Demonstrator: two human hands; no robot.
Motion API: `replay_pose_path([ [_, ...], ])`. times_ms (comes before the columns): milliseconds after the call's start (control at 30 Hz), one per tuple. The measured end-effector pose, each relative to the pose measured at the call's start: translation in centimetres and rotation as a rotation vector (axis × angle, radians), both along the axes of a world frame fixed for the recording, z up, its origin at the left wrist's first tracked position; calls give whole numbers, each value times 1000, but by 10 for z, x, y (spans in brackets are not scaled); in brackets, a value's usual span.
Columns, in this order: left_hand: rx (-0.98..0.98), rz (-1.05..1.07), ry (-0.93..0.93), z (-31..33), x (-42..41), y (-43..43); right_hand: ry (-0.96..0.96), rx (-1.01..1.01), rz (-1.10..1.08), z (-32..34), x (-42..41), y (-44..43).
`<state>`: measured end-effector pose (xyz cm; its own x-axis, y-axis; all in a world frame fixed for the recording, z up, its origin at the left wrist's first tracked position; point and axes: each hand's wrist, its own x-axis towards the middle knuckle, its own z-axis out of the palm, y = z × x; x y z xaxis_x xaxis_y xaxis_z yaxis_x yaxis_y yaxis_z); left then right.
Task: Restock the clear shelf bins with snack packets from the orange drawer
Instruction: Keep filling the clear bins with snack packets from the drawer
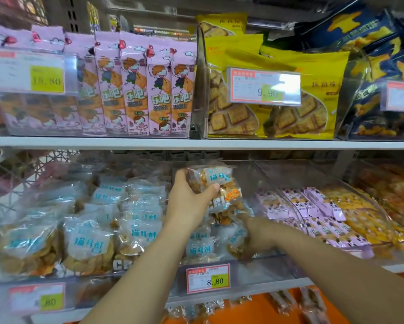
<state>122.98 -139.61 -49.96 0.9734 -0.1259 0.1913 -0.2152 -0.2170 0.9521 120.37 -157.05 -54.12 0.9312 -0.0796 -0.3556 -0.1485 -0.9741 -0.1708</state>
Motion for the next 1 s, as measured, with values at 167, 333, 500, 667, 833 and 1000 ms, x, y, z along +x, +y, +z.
replay_pose_path([
  [167,-18,4,2,-3,1,0,-237,-24,14,37,-27,-13],
  [333,-11,6,5,-5,-4,-5,-693,255,-54,76,-66,-24],
  [500,5,-149,55,-5,-17,-17,-776,296,31,70,-74,-10],
  [667,-5,-201,35,-7,-23,-16,-655,373,81,67,-80,-13],
  [833,13,-314,-6,-7,-25,-14,-627,291,127,72,-82,-16],
  [1000,12,-399,-42,-5,-22,-10,-559,365,70,77,-85,-13],
])
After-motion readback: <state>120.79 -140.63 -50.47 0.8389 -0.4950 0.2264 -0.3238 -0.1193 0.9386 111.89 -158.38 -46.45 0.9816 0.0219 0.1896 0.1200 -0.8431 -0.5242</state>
